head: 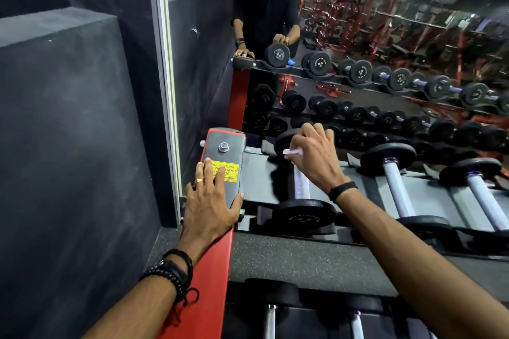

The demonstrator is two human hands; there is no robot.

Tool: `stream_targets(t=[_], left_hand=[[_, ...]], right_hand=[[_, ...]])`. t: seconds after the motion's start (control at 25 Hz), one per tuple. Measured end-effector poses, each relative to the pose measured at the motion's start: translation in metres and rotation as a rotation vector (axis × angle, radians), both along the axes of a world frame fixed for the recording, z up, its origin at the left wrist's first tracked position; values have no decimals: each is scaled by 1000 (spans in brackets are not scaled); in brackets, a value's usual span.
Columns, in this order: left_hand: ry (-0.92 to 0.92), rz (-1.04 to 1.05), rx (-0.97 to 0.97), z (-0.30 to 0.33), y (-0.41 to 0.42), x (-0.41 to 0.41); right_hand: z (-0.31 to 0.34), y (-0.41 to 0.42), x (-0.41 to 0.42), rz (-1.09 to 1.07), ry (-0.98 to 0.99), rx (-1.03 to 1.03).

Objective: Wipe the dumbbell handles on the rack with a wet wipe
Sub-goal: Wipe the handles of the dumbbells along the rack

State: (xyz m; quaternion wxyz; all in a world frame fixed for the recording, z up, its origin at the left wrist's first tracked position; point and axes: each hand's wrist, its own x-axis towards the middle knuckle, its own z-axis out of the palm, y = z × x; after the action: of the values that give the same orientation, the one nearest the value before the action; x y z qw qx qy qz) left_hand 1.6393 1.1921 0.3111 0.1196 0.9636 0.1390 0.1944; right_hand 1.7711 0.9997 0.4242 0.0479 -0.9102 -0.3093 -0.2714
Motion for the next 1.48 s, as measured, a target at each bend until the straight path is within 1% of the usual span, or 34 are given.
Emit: stream_targets(t=[0.04,0.08,0.16,0.24,0.28,0.32,0.36,0.44,0.48,0.52,0.56,0.6,0.72,0.76,0.96,1.0,1.04,1.08,1.16,1.24,1.28,1.32,1.36,1.44,1.48], left_hand=[[0,-4,2,-1,0,-1],[-6,-5,4,-1,0,-1],[-19,-1,4,0,0,0],[-10,3,7,1,-1,0],[-5,8,14,1,0,0],[-2,8,17,2,0,0],[1,4,18,2,-1,0],[1,4,22,2,-1,-1],[1,6,19,2,-1,-1],[2,4,11,2,0,-1],[2,2,6,2,0,-2],[1,1,9,3,0,-2],[5,6,23,2,0,-1],[2,6,23,3,0,-1],[-5,0,11,3,0,-3],[0,4,14,3,-1,-3],[6,8,19,4,-1,-2],[11,8,22,4,-1,-2],[16,4,25,3,-1,-2],[15,7,31,3,0,-1],[13,10,33,3,0,-1],[13,12,33,3,-1,-1],[14,12,31,3,-1,-1],[15,16,28,3,-1,-1],[15,18,28,3,-1,-1]], right_hand=[[1,-3,-3,4,72,17],[1,-5,-11,20,190,33],[3,-11,-33,33,476,58],[8,-25,-46,41,699,21],[10,-29,-47,37,766,-9],[13,-29,-43,12,757,-2],[14,-27,-36,-30,679,46],[10,-14,-18,-131,439,168],[8,-8,-12,-157,395,267],[7,-3,-8,-157,398,376],[5,-2,-7,-143,416,441],[3,-6,-9,-126,430,452],[-7,-21,-22,-130,454,338],[-9,-23,-23,-132,446,340],[-13,-8,-12,7,234,516],[-16,-8,-10,-6,227,577],[-20,-10,-7,-46,263,663],[-24,-13,-4,-102,341,766],[-33,-20,2,-172,595,1066],[-34,-20,3,-164,951,1390],[-34,-19,3,-121,1149,1483],[-34,-18,4,-71,1314,1522],[-32,-21,4,-30,1435,1532],[-25,-25,9,13,1551,1491],[-19,-24,11,-2,1581,1409]])
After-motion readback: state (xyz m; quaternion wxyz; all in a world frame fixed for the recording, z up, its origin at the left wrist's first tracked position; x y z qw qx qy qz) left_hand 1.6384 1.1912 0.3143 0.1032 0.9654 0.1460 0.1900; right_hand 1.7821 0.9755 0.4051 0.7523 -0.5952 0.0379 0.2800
